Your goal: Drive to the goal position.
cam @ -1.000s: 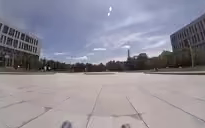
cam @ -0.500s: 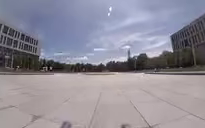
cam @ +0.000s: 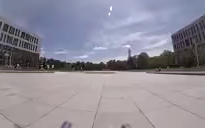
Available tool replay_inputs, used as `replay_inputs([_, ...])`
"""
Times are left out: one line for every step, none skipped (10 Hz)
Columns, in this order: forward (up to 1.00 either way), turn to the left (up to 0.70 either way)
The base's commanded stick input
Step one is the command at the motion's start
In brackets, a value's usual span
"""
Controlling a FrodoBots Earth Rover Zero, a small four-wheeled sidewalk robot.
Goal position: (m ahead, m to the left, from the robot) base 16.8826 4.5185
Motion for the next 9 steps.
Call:
replay_inputs([0.7,0.0])
replay_inputs([0.7,0.0])
replay_inputs([0.7,0.0])
replay_inputs([0.7,0.0])
replay_inputs([0.7,0.0])
replay_inputs([0.7,0.0])
replay_inputs([0.7,0.0])
replay_inputs([0.7,0.0])
replay_inputs([0.7,0.0])
